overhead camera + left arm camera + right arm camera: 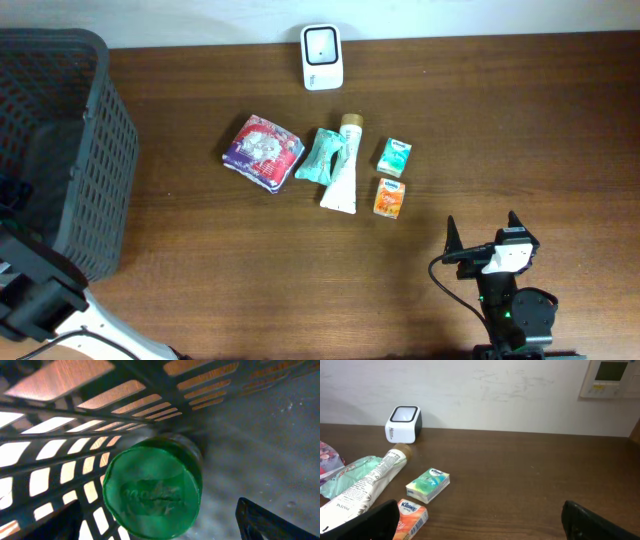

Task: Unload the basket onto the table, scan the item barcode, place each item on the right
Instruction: 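Move the left gripper back into the basket toward the green-capped bottle, then grasp the green-capped bottle inside the basket with the left gripper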

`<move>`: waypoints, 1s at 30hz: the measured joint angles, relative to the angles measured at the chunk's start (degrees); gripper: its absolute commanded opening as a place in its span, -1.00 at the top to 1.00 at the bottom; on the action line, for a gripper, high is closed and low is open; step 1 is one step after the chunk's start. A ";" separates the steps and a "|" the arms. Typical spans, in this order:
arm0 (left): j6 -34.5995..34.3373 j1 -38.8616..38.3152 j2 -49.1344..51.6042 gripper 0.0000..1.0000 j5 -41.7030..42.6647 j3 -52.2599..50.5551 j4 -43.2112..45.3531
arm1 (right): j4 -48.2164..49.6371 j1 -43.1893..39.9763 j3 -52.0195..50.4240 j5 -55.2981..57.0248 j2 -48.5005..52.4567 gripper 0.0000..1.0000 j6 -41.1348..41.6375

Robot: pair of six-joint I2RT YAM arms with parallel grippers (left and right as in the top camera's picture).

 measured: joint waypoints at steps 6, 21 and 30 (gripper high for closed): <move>1.03 -0.02 1.64 -0.99 -1.99 0.00 0.20 | 0.00 0.00 0.00 0.00 0.00 -0.97 0.00; 1.07 0.15 2.03 -0.60 -0.24 0.00 -0.24 | 0.00 0.00 0.00 -0.02 0.00 -0.98 -0.04; 1.49 1.33 2.03 -0.73 -0.44 -0.28 -2.21 | 0.00 0.00 0.00 0.00 0.00 -0.98 0.00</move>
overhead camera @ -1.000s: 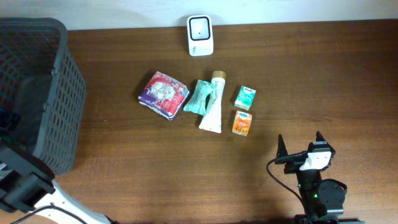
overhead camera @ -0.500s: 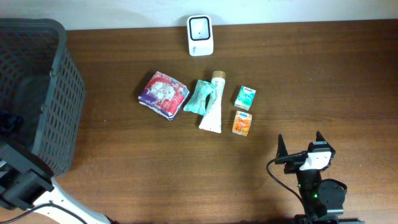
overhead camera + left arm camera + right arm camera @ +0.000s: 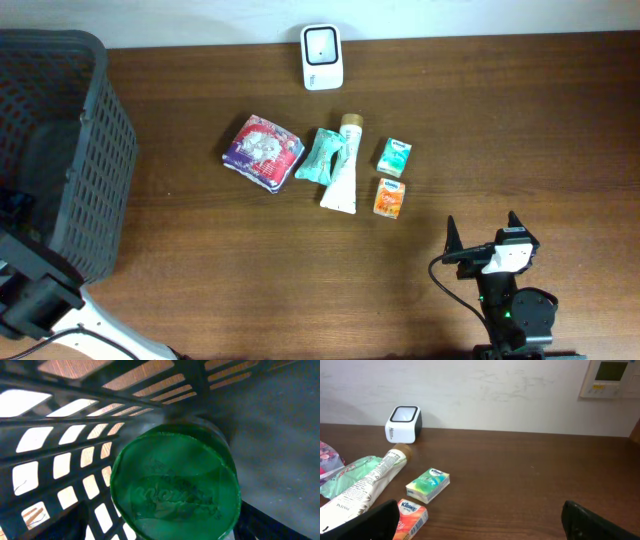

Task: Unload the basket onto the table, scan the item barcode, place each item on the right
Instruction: 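Grasp the green-capped bottle inside the basket with the left gripper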

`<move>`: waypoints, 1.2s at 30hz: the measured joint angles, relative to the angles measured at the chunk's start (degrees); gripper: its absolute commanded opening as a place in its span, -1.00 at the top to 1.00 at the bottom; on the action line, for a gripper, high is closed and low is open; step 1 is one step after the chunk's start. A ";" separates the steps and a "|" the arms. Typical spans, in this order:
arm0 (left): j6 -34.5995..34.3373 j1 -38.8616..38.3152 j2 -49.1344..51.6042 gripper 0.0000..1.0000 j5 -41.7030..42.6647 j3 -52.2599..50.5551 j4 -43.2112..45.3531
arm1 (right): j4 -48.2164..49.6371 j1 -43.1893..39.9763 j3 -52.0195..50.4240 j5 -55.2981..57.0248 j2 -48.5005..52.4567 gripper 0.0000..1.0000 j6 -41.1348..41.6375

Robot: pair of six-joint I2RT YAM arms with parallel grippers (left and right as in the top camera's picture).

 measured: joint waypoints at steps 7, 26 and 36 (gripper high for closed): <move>0.09 1.84 0.09 -0.29 0.20 -3.80 2.99 | 0.00 0.00 0.00 -0.02 0.00 -0.97 0.02; 0.63 1.99 -0.02 0.34 -0.02 -3.78 11.52 | 0.00 0.00 0.00 -0.02 0.00 -0.97 0.02; 2.75 2.08 -0.02 0.27 9.57 -0.92 3.56 | 0.00 0.00 0.00 0.00 0.00 -0.97 -0.02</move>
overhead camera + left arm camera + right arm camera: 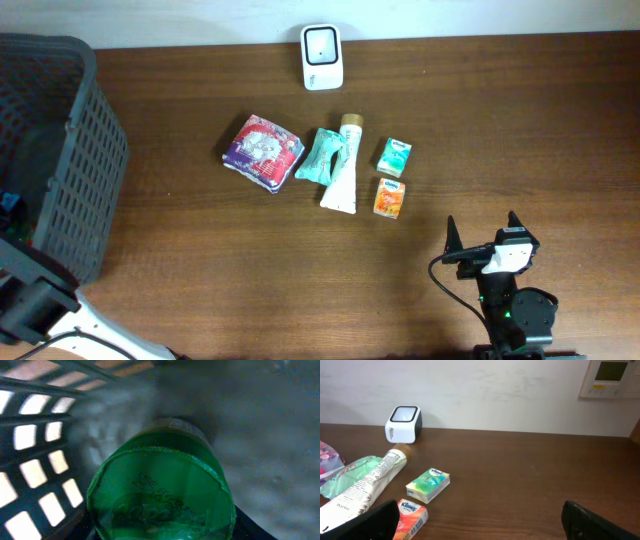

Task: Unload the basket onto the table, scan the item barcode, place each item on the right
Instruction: 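Grasp the green-capped bottle inside the basket with the left gripper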

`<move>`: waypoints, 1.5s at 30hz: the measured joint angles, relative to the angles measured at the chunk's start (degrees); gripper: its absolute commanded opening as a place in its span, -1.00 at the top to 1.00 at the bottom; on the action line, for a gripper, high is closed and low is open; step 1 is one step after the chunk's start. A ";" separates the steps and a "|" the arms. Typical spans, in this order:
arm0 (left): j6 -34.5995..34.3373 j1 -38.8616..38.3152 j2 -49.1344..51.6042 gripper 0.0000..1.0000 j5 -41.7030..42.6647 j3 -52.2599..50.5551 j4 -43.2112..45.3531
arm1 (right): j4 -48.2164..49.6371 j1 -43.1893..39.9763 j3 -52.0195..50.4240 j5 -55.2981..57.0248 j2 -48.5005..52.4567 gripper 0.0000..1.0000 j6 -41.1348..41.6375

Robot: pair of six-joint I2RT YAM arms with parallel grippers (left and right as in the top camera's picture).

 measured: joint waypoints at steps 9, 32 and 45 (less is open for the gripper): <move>6.97 -12.55 0.00 -0.86 8.00 0.79 1.79 | 0.00 0.00 0.00 0.00 0.00 -0.97 0.04; 7.32 -11.93 3.26 -0.80 9.90 5.20 3.56 | 0.00 0.00 0.00 0.00 0.00 -0.97 0.02; 7.37 -11.93 5.68 -0.13 8.00 5.31 3.91 | 0.00 0.00 0.00 0.00 0.00 -0.97 0.02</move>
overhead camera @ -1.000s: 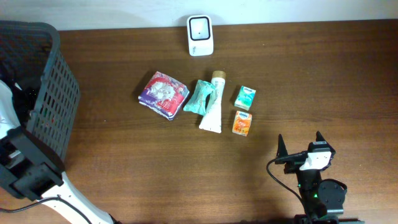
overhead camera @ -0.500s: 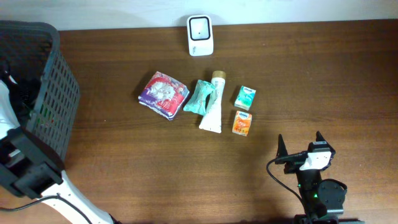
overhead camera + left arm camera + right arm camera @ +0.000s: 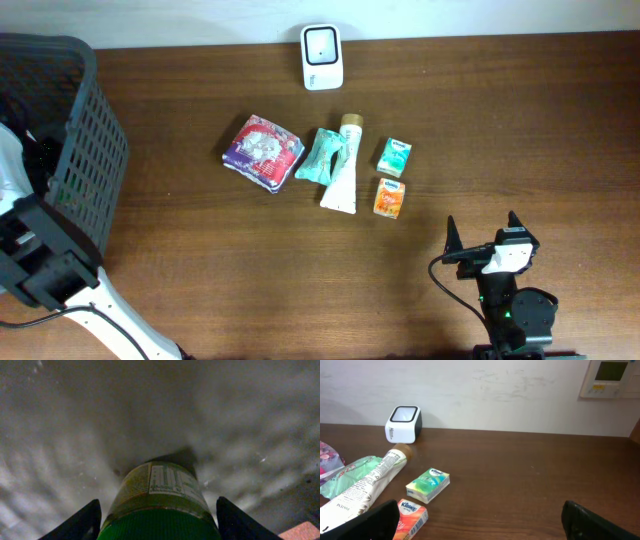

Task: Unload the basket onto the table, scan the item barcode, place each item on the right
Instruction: 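Grasp the green-capped bottle inside the basket with the left gripper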

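A bottle (image 3: 160, 490) with a green cap (image 3: 160, 527) and a pale label fills the bottom of the left wrist view. My left gripper (image 3: 159, 525) is shut on it, one dark finger pressed against each side of the cap. Behind it lies the blurred grey basket floor. From overhead, my white left arm (image 3: 12, 165) reaches into the dark mesh basket (image 3: 95, 130), and the gripper itself is hidden there. The white scanner (image 3: 322, 43) stands at the table's back edge. My right gripper (image 3: 480, 520) rests open at the front right, holding nothing.
In the middle of the table lie a purple packet (image 3: 263, 152), a teal pouch (image 3: 322, 155), a white tube (image 3: 343, 170), a green tissue pack (image 3: 394, 156) and an orange tissue pack (image 3: 389, 197). The basket's walls surround my left gripper.
The cap faced the left wrist camera with mesh at the left; now the bottle's labelled side shows and the mesh is gone from view. Overhead, my left arm now shows over the basket.
My left gripper first hung open over the green cap beside the basket's mesh wall. It was then nearer the cap, then had its fingers down around it, and the basket stood slightly further left. Now it is shut on the bottle. The right arm stayed still.
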`<move>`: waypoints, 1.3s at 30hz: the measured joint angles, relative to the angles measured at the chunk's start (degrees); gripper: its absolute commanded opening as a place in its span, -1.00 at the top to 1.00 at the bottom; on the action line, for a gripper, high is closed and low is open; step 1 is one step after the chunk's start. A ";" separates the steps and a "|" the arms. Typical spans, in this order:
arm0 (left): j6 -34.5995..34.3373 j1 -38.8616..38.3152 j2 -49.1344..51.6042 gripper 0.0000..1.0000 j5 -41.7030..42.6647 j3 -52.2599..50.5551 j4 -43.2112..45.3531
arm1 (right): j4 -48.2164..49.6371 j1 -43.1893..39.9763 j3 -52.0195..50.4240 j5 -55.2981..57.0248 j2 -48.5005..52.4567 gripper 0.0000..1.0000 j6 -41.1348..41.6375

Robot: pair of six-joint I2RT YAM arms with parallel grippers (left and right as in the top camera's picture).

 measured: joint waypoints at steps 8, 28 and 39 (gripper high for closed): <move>-0.02 0.00 0.00 -0.99 0.46 4.17 -7.61 | 0.00 0.00 0.00 0.00 0.00 -0.97 0.02; 0.15 0.00 0.00 -0.95 1.11 2.40 -9.90 | 0.00 0.00 0.00 0.00 0.00 -0.97 0.04; 0.17 0.00 0.00 -0.25 1.57 2.40 -10.49 | 0.00 0.00 0.00 0.00 0.00 -0.97 0.04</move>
